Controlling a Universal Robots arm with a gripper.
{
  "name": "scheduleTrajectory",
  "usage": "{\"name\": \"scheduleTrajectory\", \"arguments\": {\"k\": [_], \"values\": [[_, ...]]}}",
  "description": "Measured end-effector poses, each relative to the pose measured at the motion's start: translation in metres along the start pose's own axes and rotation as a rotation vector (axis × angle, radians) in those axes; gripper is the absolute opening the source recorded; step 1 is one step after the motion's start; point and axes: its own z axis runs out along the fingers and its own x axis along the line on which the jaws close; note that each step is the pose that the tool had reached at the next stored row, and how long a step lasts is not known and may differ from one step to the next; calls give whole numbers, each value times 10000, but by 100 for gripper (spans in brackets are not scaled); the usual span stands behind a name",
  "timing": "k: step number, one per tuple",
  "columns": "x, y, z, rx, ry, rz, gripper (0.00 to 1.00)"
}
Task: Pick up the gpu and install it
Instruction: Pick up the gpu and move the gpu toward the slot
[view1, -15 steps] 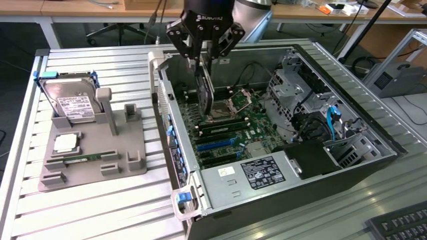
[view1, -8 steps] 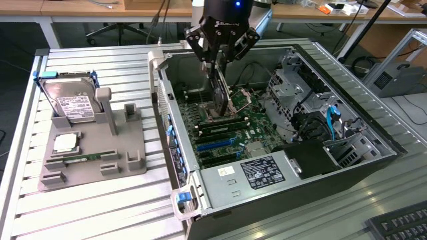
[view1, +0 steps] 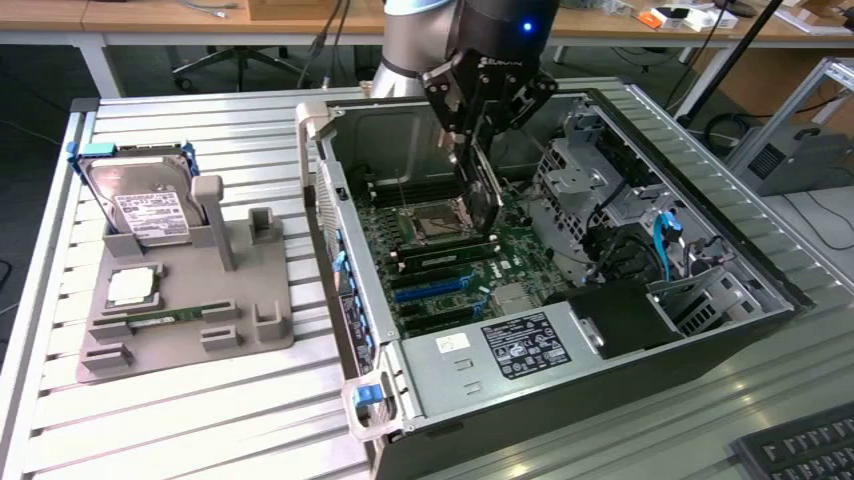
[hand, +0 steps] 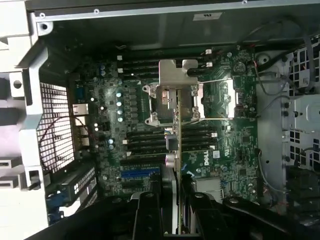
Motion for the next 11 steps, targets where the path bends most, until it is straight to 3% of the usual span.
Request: {"name": "scheduleTrajectory", "arguments": {"k": [11], "values": [[-618, 48, 170, 45, -5, -3, 27]]}}
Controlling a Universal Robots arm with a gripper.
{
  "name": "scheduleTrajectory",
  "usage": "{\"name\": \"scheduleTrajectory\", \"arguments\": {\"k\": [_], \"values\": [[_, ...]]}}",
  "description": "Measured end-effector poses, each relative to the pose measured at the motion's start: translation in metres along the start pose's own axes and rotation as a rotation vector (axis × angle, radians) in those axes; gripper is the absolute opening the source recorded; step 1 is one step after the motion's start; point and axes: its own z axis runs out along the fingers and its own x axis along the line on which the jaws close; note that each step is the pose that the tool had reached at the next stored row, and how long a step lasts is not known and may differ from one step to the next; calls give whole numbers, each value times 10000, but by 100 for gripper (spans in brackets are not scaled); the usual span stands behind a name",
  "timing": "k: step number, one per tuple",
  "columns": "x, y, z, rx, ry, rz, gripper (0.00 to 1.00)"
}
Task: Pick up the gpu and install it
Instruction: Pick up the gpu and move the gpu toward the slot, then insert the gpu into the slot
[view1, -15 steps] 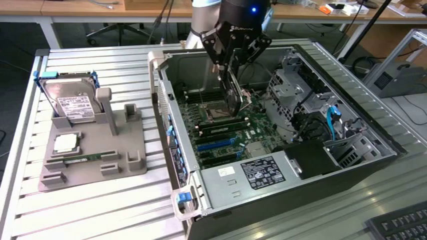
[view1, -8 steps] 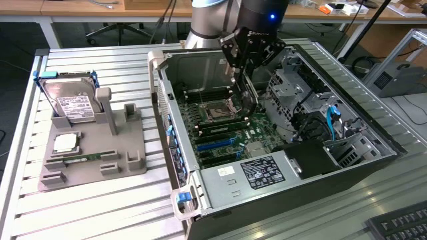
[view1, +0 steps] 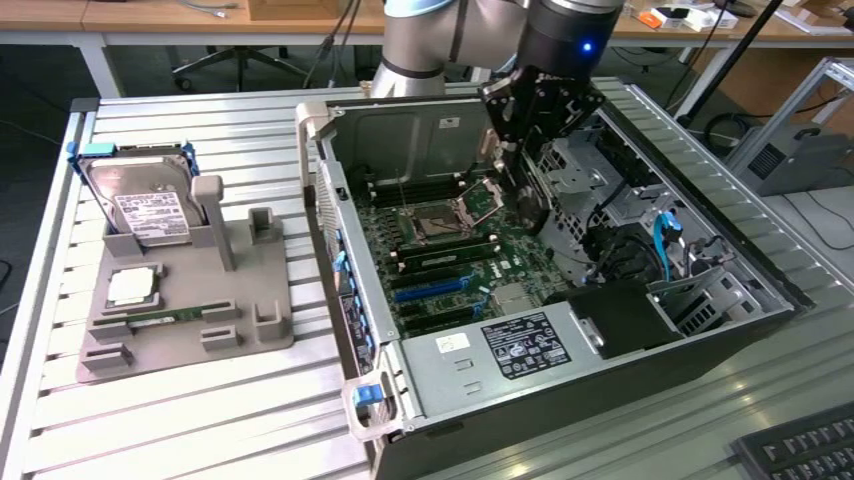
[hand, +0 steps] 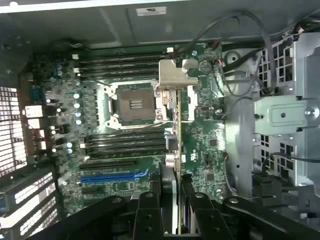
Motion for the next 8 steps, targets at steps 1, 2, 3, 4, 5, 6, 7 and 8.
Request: {"name": "scheduleTrajectory", "arguments": {"k": [1, 2, 3, 4, 5, 6, 7, 8], "values": [[-20, 1, 1, 2, 2, 1, 27], [-21, 1, 1, 2, 1, 2, 27], [-21, 2, 1, 1, 1, 1, 27], [-21, 1, 1, 1, 1, 1, 27], [-21, 2, 1, 1, 2, 1, 27], [-21, 2, 2, 0, 1, -52, 27], [-21, 2, 3, -3, -2, -177, 27], [-21, 2, 5, -7, -5, -364, 27]]}}
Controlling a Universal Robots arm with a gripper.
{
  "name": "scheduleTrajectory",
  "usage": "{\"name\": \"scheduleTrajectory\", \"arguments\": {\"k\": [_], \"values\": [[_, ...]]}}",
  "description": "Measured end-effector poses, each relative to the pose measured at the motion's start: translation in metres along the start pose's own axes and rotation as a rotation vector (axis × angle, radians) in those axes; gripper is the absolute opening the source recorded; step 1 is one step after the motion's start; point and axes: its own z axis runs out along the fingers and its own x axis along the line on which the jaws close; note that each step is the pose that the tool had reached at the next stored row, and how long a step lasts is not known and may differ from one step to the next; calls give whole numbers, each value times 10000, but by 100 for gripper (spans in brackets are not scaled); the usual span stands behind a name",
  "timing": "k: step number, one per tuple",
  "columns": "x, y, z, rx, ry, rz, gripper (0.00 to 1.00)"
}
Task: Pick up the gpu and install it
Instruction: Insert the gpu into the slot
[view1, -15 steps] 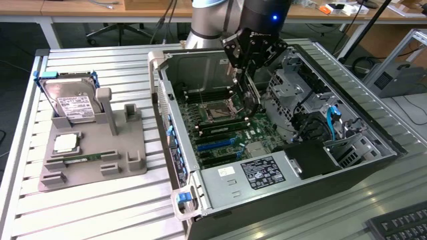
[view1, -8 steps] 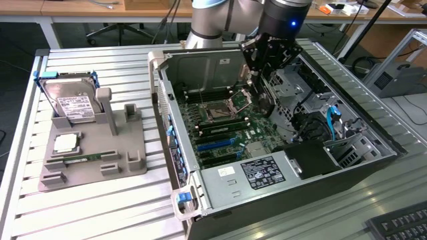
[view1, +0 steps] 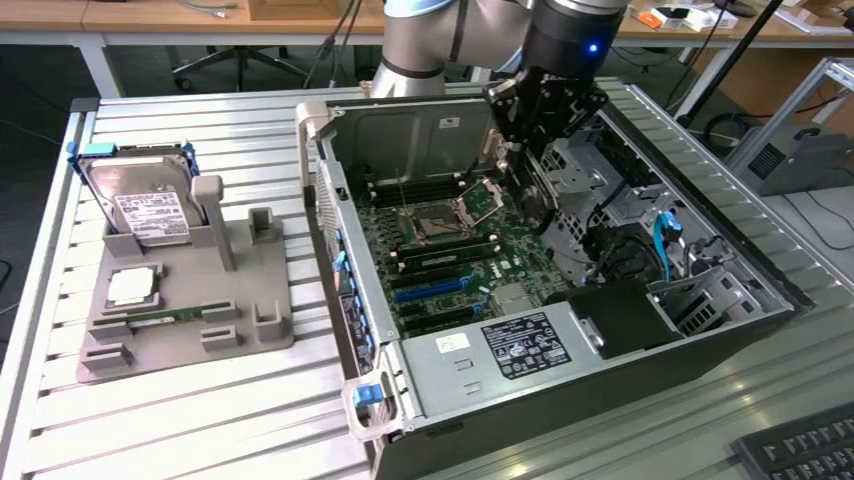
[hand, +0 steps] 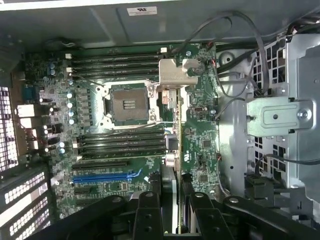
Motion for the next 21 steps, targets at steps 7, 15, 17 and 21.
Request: {"name": "scheduleTrajectory", "arguments": {"k": [7, 15, 17, 21], "values": [[1, 1, 33, -48, -38, -2003, 27], [2, 1, 65, -87, -70, -3654, 27], [2, 1, 78, -102, -81, -4296, 27], [2, 2, 103, -130, -104, -5462, 27]]}}
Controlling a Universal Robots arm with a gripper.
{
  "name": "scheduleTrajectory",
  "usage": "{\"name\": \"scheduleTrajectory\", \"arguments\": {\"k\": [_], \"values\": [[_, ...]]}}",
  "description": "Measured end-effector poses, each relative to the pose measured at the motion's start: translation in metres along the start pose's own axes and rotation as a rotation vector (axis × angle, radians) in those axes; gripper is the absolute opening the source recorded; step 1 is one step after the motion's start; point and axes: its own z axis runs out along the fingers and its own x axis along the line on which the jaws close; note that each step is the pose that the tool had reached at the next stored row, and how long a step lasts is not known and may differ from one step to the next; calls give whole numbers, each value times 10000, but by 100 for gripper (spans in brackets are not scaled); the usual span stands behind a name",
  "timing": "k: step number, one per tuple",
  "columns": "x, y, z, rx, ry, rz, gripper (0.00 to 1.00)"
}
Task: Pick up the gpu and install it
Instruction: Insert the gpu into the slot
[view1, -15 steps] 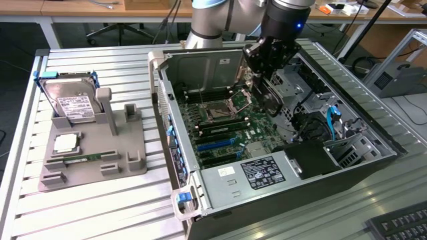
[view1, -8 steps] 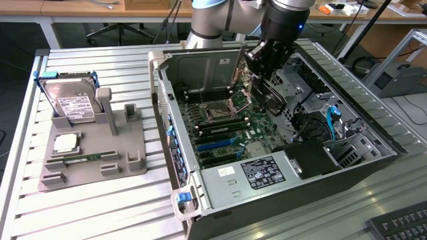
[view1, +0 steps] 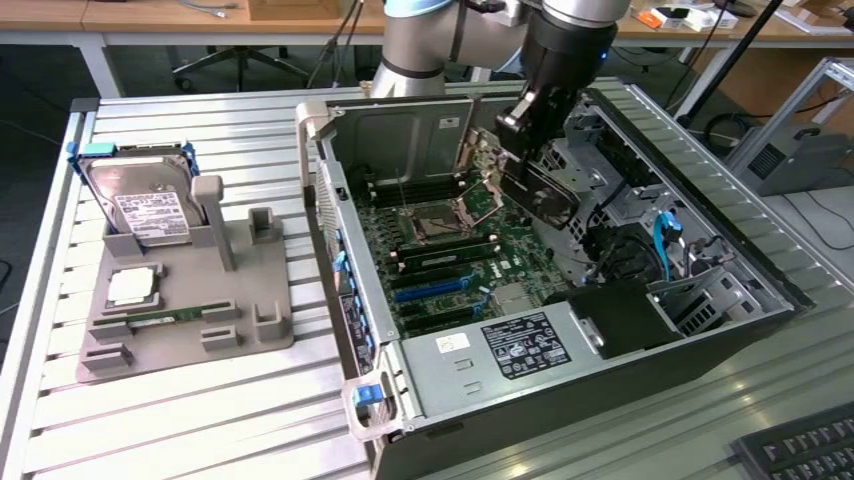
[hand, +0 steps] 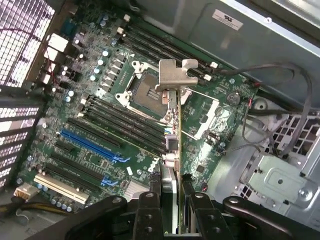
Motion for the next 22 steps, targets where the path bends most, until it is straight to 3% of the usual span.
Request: {"name": "scheduleTrajectory", "arguments": {"k": [4, 11, 22], "values": [[1, 0, 26, -29, -23, -1231, 27], [1, 1, 52, -59, -47, -2505, 27], [2, 2, 99, -117, -93, -4936, 27]]}}
